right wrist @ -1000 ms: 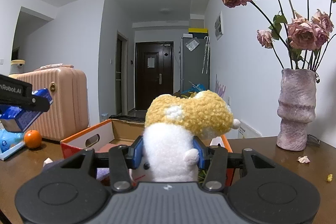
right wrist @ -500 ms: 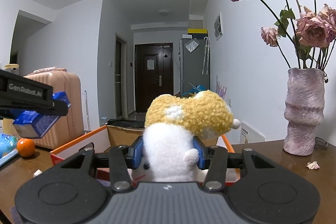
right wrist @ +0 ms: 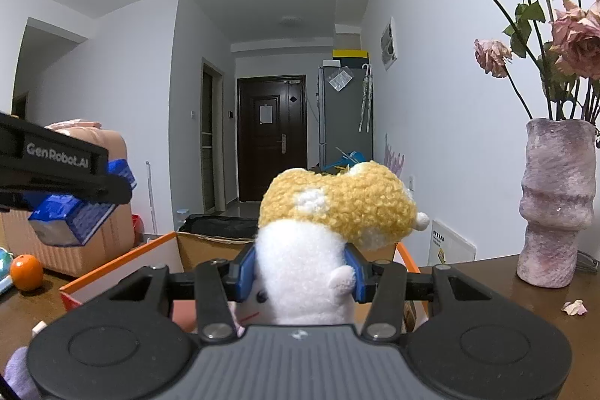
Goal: Organize soft objects
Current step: 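Lower the plush with the right gripper while the left lowers the tissue pack into the box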
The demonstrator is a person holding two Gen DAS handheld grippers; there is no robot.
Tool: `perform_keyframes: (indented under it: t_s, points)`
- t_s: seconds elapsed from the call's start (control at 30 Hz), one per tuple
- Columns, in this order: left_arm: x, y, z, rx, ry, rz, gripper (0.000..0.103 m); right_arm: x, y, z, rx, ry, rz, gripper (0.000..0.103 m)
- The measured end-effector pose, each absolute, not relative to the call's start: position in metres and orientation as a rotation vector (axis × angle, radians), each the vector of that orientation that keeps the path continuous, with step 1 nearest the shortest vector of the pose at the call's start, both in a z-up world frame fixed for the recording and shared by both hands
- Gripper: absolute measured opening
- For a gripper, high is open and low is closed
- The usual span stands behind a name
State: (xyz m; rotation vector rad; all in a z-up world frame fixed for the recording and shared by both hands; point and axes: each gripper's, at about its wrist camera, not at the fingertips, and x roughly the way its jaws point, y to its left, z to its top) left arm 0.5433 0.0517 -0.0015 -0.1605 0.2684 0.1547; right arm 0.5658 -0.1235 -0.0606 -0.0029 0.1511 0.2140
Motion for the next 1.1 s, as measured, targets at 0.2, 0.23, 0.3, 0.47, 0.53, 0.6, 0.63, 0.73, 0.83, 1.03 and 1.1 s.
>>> perform_keyframes:
  t_s: [0.2, 0.23, 0.3, 0.47, 0.53, 0.6, 0.63, 0.73, 0.83, 1.03, 1.1]
  points:
    - [0.559, 0.046, -0.004, -0.135, 0.267, 0.161, 0.052, 0.577, -0.123, -0.061, -0.004, 0.155, 0.214, 0.047]
    - [0.561, 0.045, -0.005, -0.133, 0.268, 0.162, 0.052, 0.579, -0.123, -0.061, -0.008, 0.153, 0.213, 0.047]
    - [0.566, 0.044, -0.006, -0.129, 0.27, 0.164, 0.052, 0.579, -0.121, -0.062, -0.012, 0.15, 0.21, 0.047]
    - [0.577, 0.041, -0.011, -0.117, 0.279, 0.169, 0.052, 0.586, -0.121, -0.063, -0.011, 0.155, 0.204, 0.047]
    - [0.582, 0.04, -0.014, -0.116, 0.287, 0.173, 0.052, 0.589, -0.119, -0.063, -0.018, 0.16, 0.196, 0.047]
    - [0.586, 0.039, -0.016, -0.11, 0.295, 0.183, 0.052, 0.592, -0.118, -0.064, -0.022, 0.167, 0.192, 0.047]
    - [0.588, 0.039, -0.017, -0.109, 0.301, 0.183, 0.052, 0.594, -0.118, -0.064, -0.022, 0.172, 0.19, 0.047]
    - [0.597, 0.042, -0.021, -0.118, 0.327, 0.183, 0.052, 0.6, -0.117, -0.064, -0.019, 0.185, 0.19, 0.047]
    - [0.603, 0.045, -0.024, -0.124, 0.345, 0.187, 0.052, 0.607, -0.117, -0.064, -0.01, 0.2, 0.197, 0.047]
    - [0.609, 0.048, -0.031, -0.132, 0.37, 0.194, 0.052, 0.616, -0.117, -0.066, 0.005, 0.228, 0.209, 0.047]
    - [0.611, 0.046, -0.034, -0.129, 0.375, 0.199, 0.052, 0.618, -0.117, -0.067, 0.008, 0.237, 0.212, 0.047]
